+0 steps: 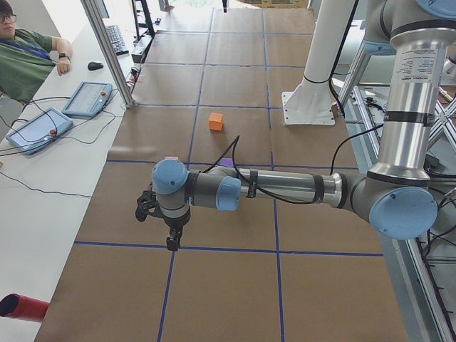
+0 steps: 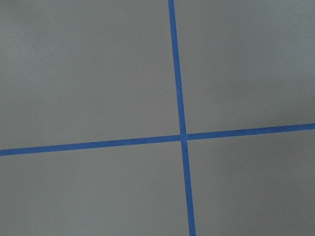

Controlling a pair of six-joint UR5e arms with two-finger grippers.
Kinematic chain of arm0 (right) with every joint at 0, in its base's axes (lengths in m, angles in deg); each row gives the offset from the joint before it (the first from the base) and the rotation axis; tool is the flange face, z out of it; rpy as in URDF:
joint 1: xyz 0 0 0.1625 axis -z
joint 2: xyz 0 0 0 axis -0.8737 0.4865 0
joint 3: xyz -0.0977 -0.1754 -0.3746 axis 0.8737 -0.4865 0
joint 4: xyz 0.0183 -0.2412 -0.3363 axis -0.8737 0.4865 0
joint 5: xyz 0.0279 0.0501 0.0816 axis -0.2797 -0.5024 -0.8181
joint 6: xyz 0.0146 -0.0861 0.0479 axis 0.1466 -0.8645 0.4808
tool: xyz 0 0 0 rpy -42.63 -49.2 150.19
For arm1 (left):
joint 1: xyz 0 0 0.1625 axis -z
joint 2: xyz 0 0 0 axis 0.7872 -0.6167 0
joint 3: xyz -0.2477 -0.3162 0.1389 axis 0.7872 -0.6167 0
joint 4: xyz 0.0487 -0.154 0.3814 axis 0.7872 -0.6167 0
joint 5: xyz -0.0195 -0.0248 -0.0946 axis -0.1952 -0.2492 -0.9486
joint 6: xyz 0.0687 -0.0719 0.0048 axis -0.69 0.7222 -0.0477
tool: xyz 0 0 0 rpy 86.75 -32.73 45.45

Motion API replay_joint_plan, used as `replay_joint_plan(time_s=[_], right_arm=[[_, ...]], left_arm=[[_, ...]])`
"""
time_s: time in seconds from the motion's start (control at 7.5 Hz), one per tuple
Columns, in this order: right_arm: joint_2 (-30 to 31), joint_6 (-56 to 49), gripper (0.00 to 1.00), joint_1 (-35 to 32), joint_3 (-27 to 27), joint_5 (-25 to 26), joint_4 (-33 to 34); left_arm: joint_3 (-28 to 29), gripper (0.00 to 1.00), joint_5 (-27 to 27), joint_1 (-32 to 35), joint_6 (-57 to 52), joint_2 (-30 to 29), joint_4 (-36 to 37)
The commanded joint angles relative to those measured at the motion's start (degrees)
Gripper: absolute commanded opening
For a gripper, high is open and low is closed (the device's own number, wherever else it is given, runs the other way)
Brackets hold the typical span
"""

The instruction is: Arrange blocks in a line

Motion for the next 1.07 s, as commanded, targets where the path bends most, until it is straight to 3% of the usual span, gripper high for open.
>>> replay_joint_plan(time_s=[0.0,0.27,0.4,0.67,0.93], right_arm=[[-0.06,0.0,1.0,0.0,0.03,0.02,0.0],[0.03,0.0,1.0,0.0,0.02,0.02,0.0],[0.03,0.0,1.0,0.09,0.03,0.02,0.0],[0.03,0.0,1.0,0.0,0.03,0.02,0.0],[0.03,0.0,1.0,0.0,0.03,-0.07,0.0]], left_arm=[[-0.61,1.0,0.01,-0.08,0.0,0.05,0.51],[-6.28,1.0,0.09,-0.43,0.44,-0.65,1.21],[-10.33,1.0,0.09,-3.21,0.7,-2.05,5.31],[-17.02,1.0,-0.08,-9.02,3.93,-12.11,17.34],[-20.03,1.0,-0.43,-17.52,13.9,-18.88,17.48]])
